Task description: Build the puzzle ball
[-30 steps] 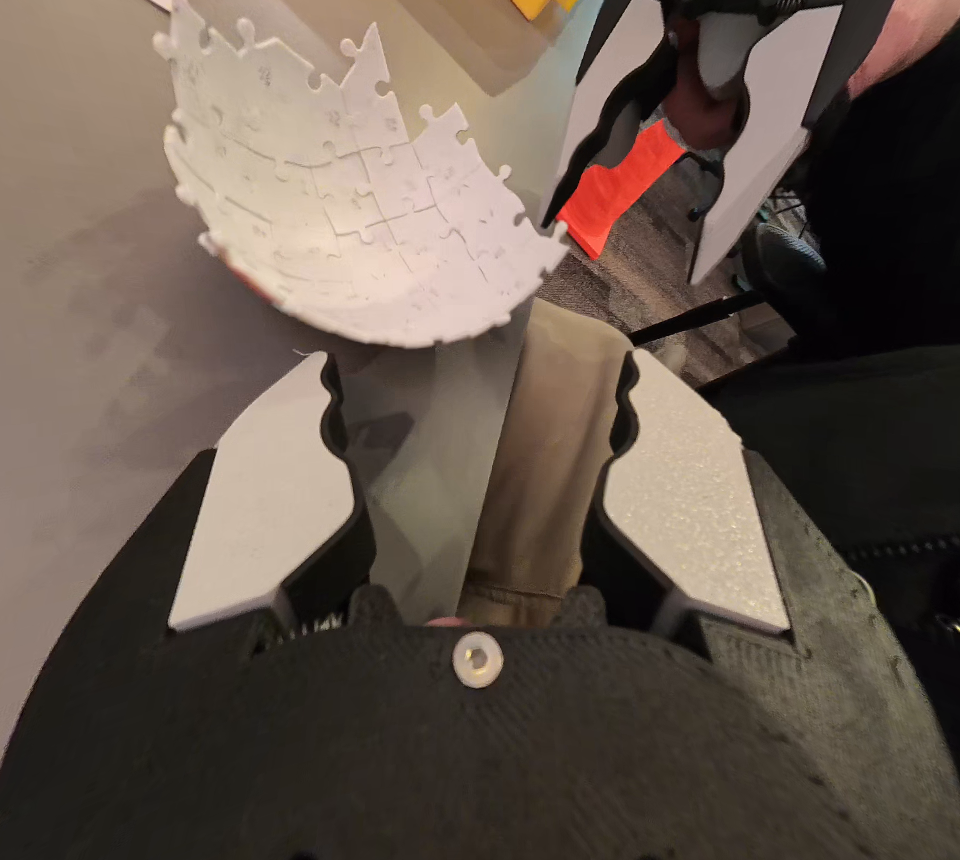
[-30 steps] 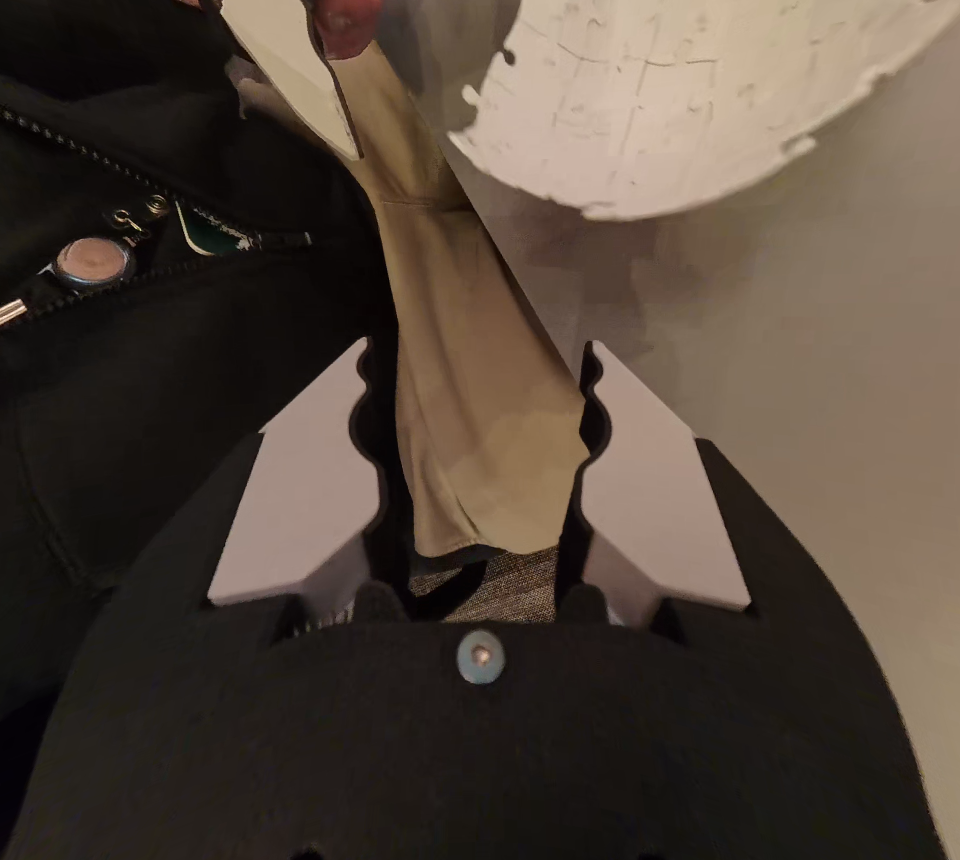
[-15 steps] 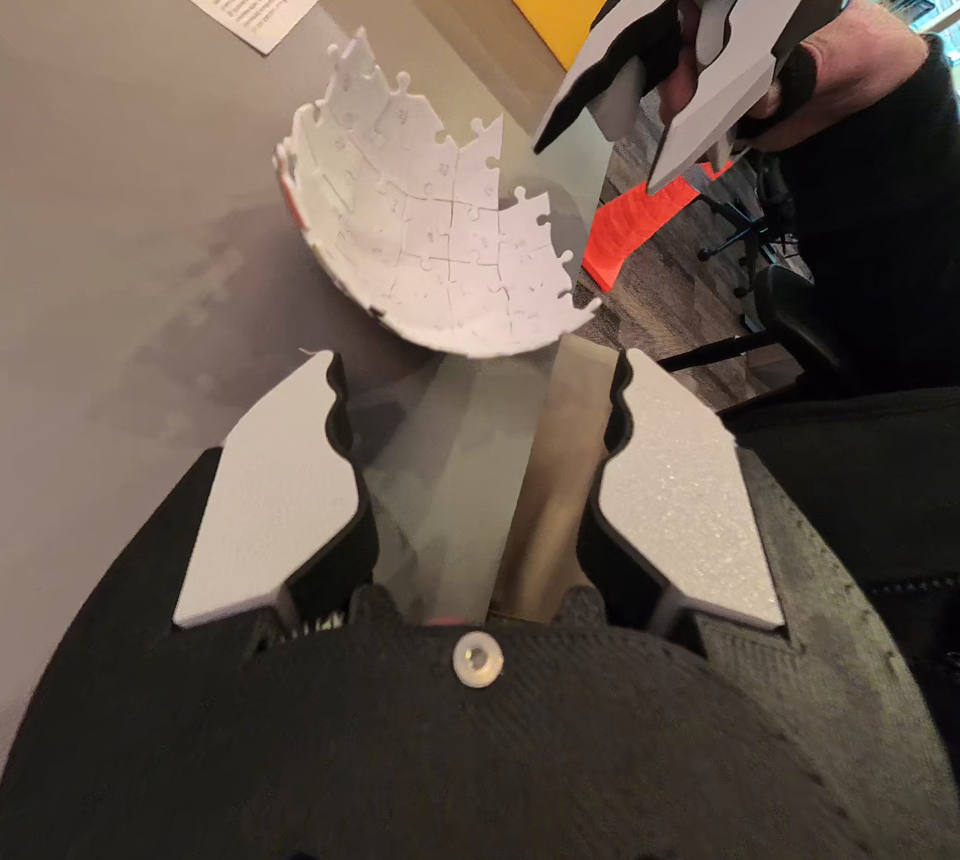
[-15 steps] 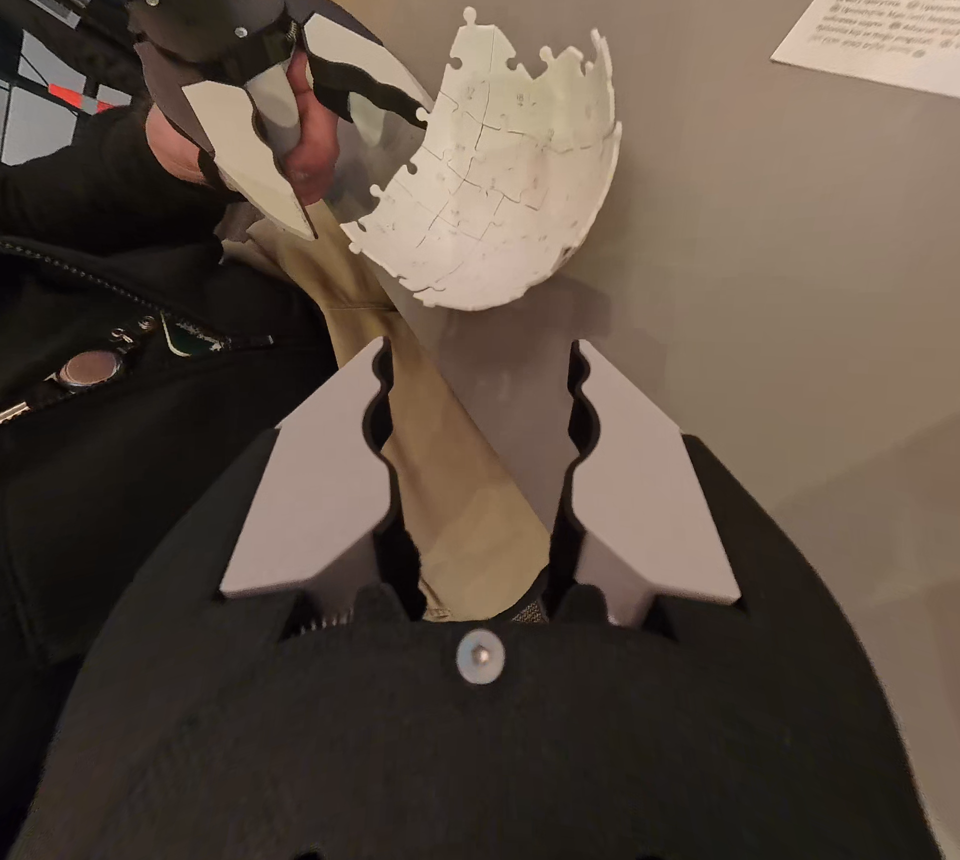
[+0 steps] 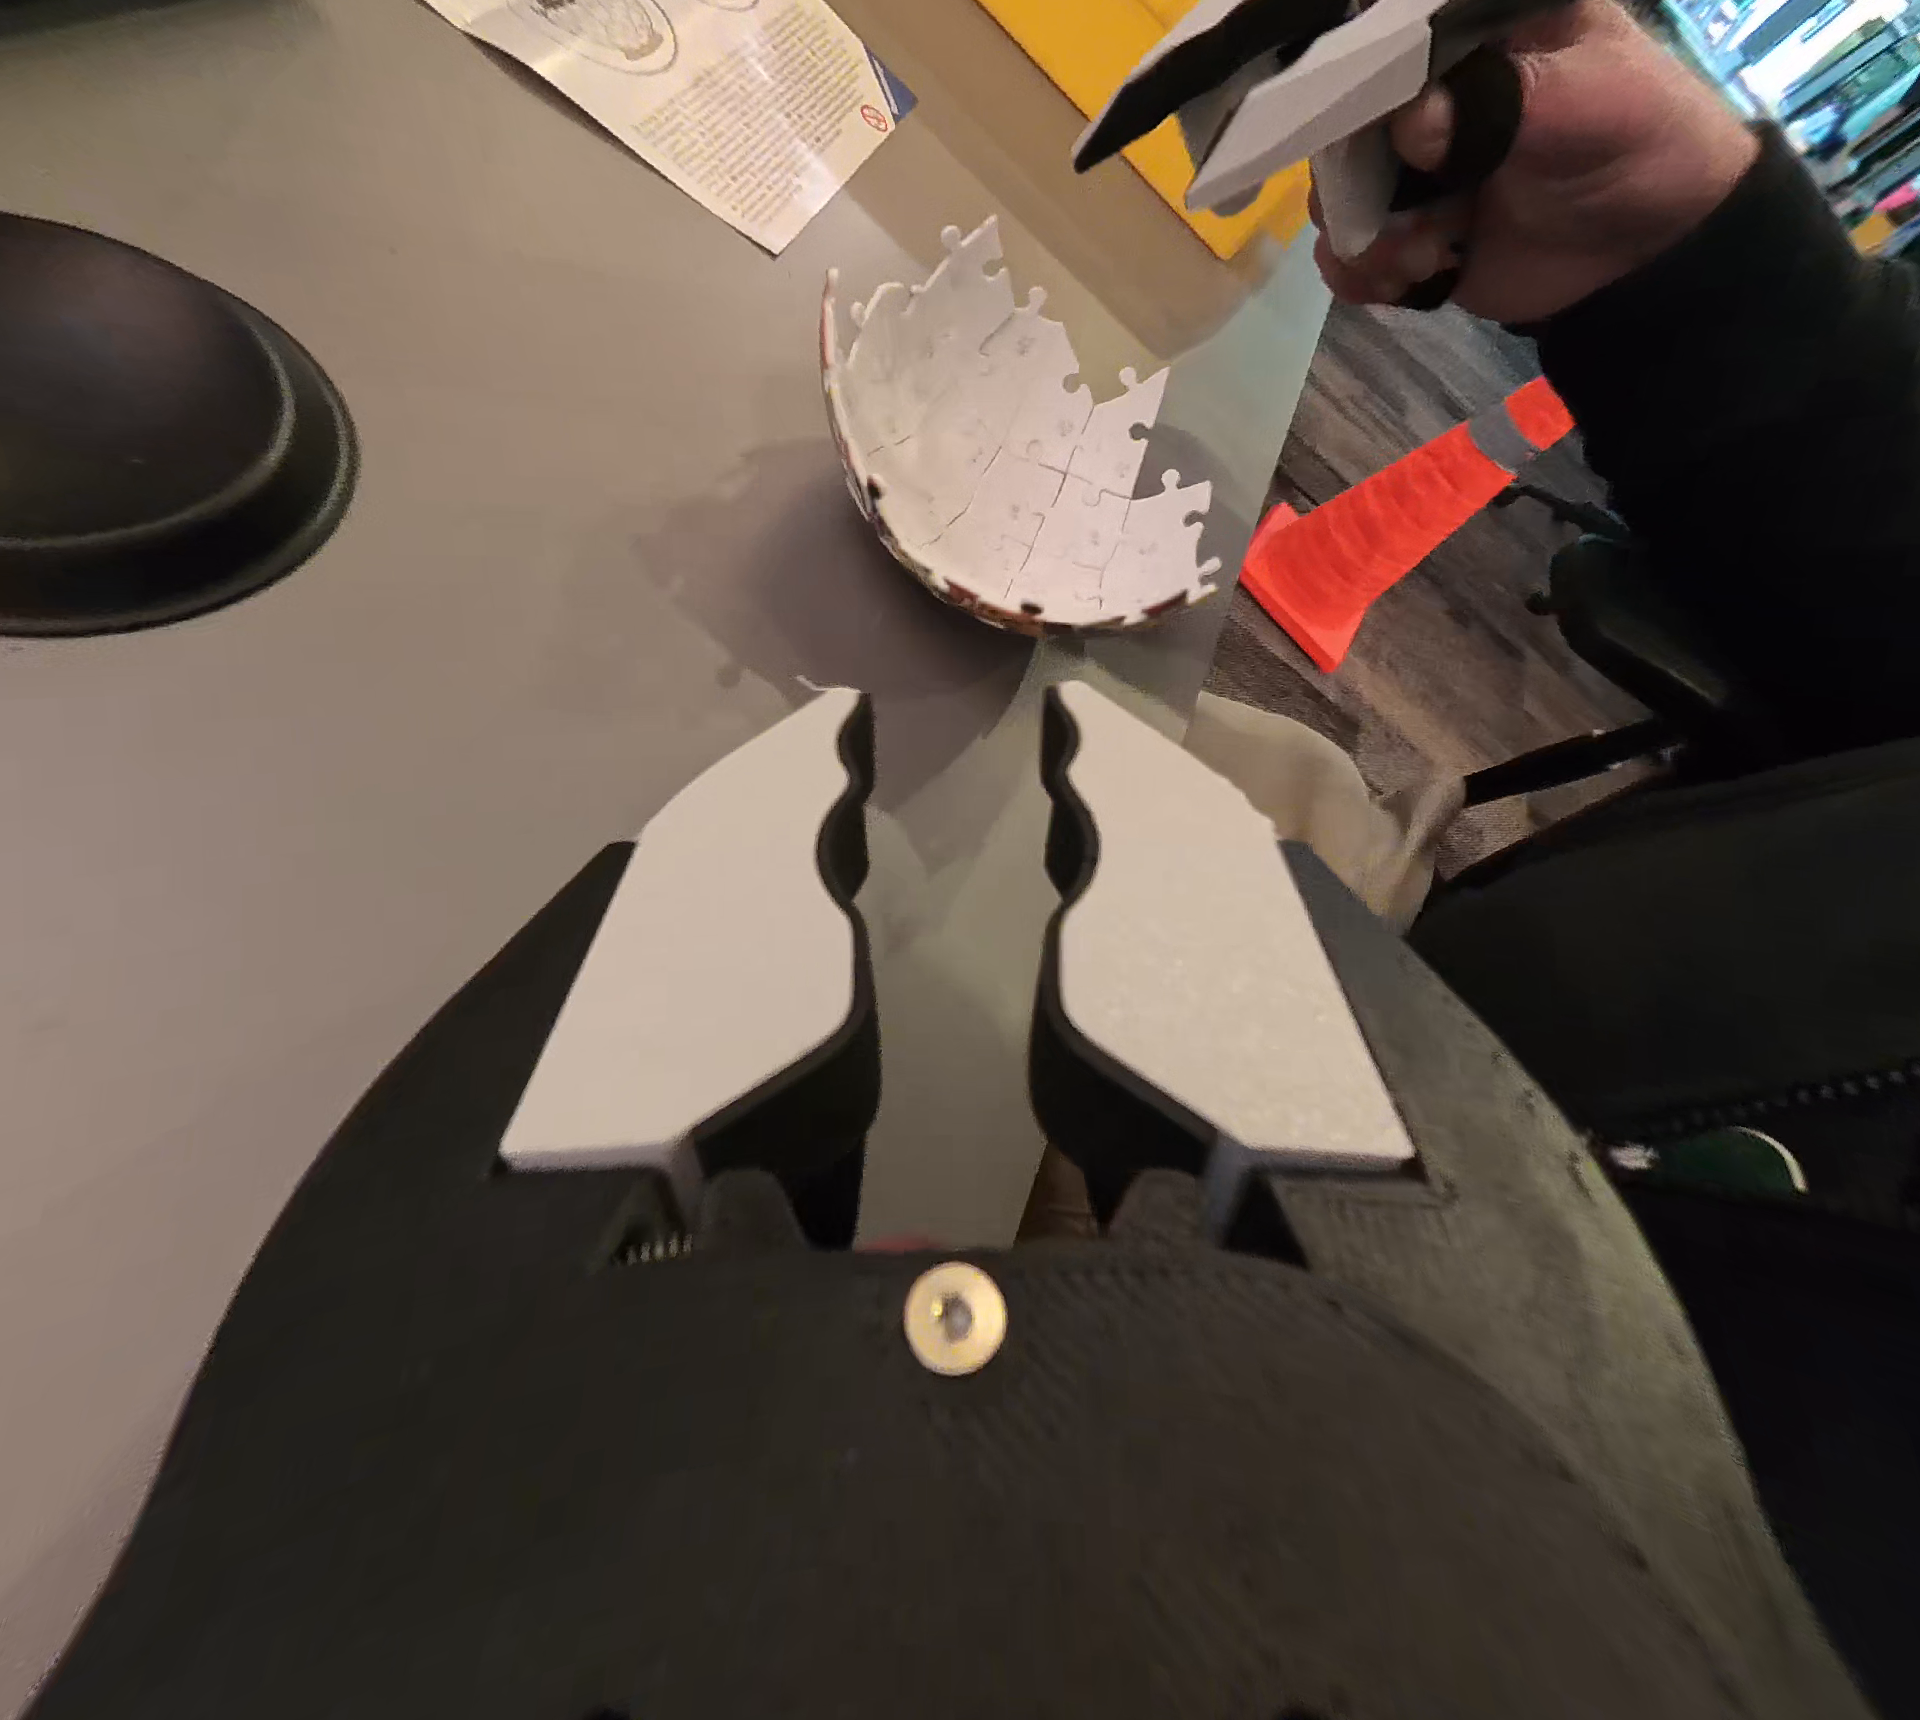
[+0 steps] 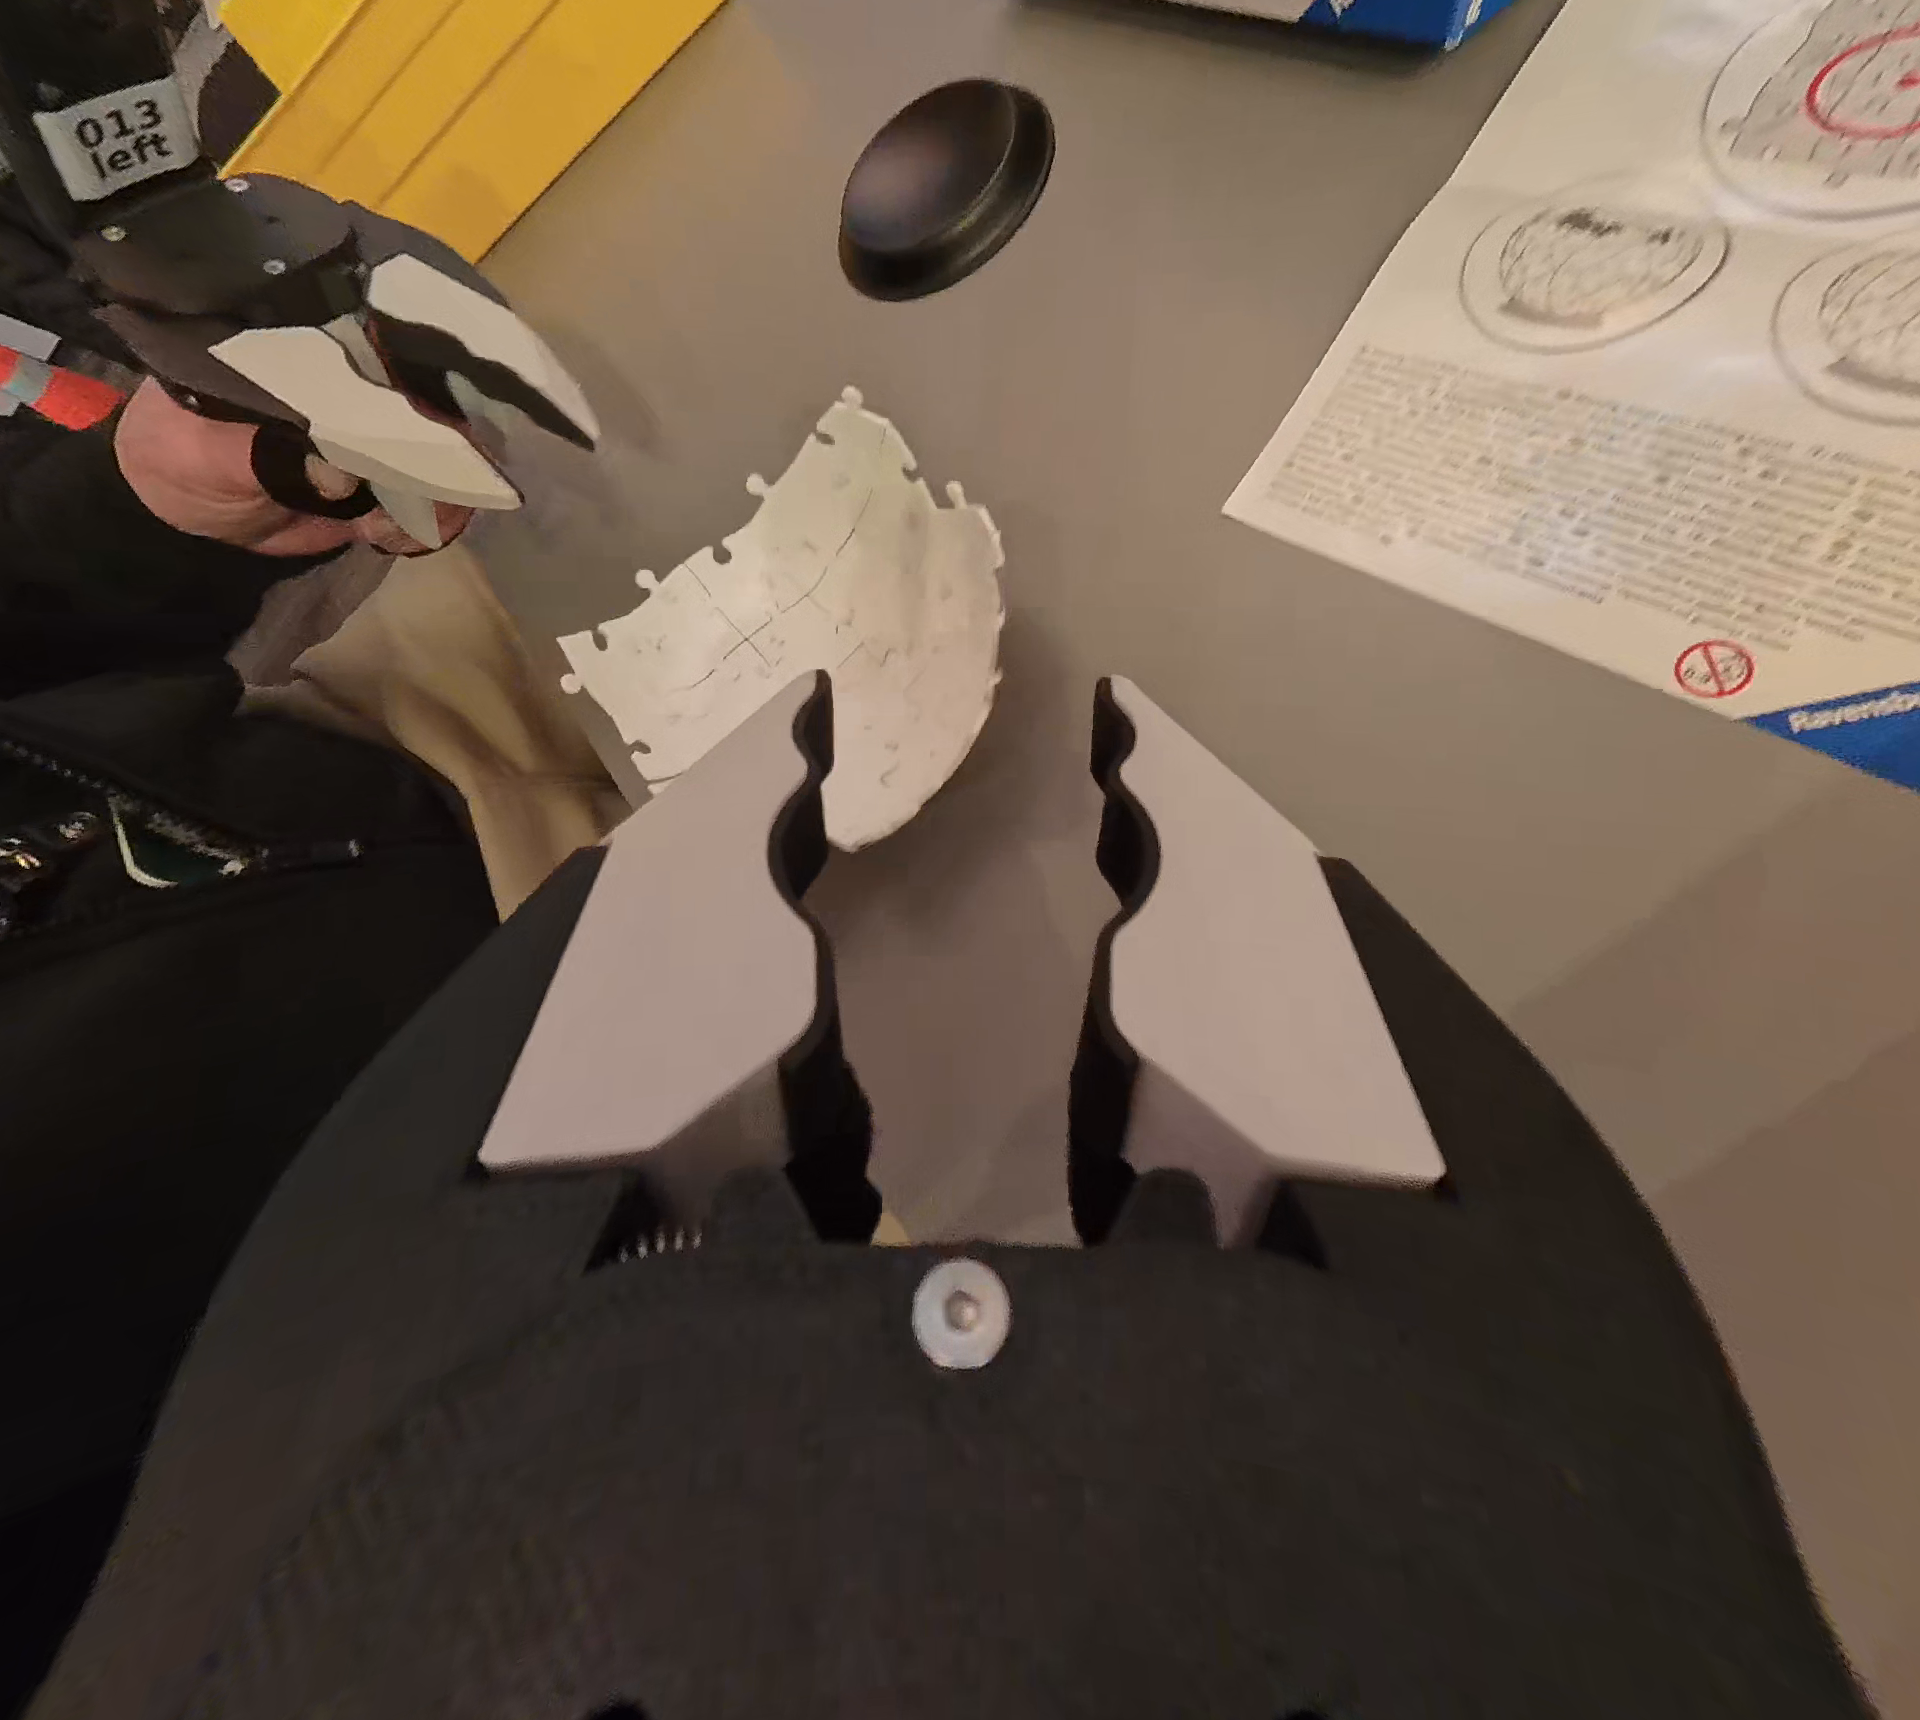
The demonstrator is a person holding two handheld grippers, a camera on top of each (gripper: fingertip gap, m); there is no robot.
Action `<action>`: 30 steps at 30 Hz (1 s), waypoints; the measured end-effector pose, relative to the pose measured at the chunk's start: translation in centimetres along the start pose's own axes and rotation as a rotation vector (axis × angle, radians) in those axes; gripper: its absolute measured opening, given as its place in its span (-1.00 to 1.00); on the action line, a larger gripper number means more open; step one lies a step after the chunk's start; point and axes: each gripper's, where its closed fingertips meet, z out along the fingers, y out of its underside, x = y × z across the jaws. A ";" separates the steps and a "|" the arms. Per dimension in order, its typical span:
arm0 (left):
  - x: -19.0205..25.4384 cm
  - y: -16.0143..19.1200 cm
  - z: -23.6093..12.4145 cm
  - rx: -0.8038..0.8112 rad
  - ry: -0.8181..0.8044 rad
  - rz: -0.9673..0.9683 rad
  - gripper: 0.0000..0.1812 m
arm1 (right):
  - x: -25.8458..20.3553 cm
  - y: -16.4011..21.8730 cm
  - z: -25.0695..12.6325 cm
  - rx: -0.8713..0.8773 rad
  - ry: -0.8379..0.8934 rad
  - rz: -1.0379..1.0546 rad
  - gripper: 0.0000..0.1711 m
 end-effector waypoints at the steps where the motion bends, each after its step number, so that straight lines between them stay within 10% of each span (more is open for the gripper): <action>1: 0.0 0.0 -0.4 0.002 -0.008 0.020 -0.76 | 0.0 -0.3 0.1 0.008 0.001 -0.010 -0.46; 4: 0.1 0.2 -1.7 0.015 -0.026 0.076 -1.00 | 0.2 -1.2 0.5 0.029 0.007 -0.030 -0.55; 30: -1.5 2.7 -2.3 0.003 -0.016 0.022 -0.86 | 1.2 -1.3 2.8 0.007 -0.023 -0.088 -0.46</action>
